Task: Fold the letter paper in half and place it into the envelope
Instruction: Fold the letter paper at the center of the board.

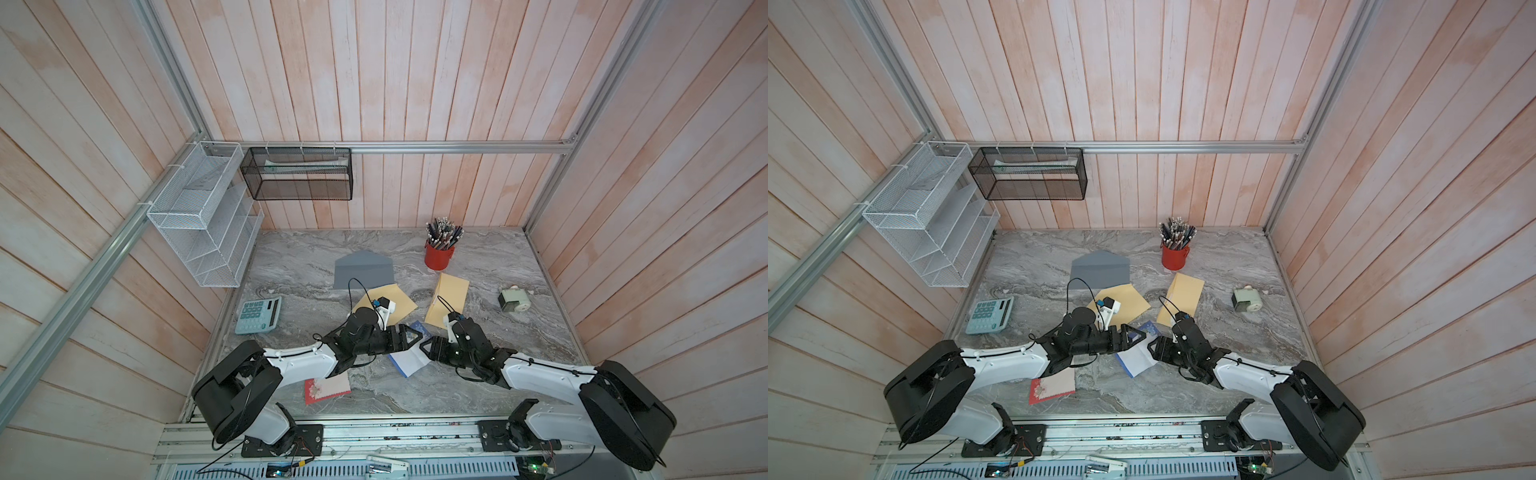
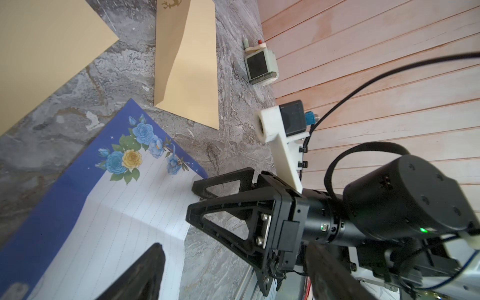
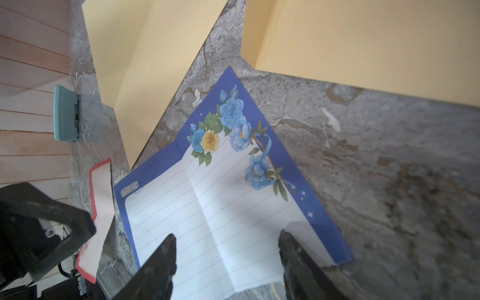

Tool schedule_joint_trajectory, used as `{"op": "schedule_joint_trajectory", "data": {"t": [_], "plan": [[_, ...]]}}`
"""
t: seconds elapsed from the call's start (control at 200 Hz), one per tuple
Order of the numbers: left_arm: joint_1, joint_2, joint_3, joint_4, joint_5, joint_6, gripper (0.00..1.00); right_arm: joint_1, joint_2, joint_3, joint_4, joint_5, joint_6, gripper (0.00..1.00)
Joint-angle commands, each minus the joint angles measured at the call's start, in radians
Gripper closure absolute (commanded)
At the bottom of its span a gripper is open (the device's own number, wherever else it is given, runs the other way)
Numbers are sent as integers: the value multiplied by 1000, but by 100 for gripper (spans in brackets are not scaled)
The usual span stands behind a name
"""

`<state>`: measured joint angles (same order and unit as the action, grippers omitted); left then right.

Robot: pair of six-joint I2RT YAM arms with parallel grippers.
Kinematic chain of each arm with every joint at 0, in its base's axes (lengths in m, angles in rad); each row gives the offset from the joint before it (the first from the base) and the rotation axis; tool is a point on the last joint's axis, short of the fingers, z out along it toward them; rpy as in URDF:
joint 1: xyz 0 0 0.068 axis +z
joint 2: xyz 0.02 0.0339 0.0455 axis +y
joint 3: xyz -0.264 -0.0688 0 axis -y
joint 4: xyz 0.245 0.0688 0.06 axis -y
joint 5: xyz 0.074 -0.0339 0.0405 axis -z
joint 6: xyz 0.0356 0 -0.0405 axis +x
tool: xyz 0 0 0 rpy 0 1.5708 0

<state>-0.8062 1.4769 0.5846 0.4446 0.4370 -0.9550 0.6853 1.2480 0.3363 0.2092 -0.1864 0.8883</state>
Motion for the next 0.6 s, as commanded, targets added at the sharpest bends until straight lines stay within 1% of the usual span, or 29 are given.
{"op": "schedule_joint_trajectory", "data": {"t": [0.0, 0.11, 0.2, 0.265, 0.355, 0.59], "plan": [[-4, -74, -20, -66, -35, 16, 14, -13, -9, -48, -103, -1, 24, 35], [-4, -176, -38, -244, -113, 56, 14, -22, -19, -60, -104, -3, 26, 35], [-4, -232, -91, -291, -140, 50, 13, -27, -12, -62, -99, -12, 22, 35], [-4, -242, -128, -282, -141, 30, 13, -27, -4, -61, -94, -19, 19, 35], [-4, -217, -167, -227, -127, 11, 13, -27, 6, -59, -90, -23, 16, 35], [-5, -112, -174, -90, -103, -19, 13, -27, 5, -66, -85, -28, 21, 35]]}}
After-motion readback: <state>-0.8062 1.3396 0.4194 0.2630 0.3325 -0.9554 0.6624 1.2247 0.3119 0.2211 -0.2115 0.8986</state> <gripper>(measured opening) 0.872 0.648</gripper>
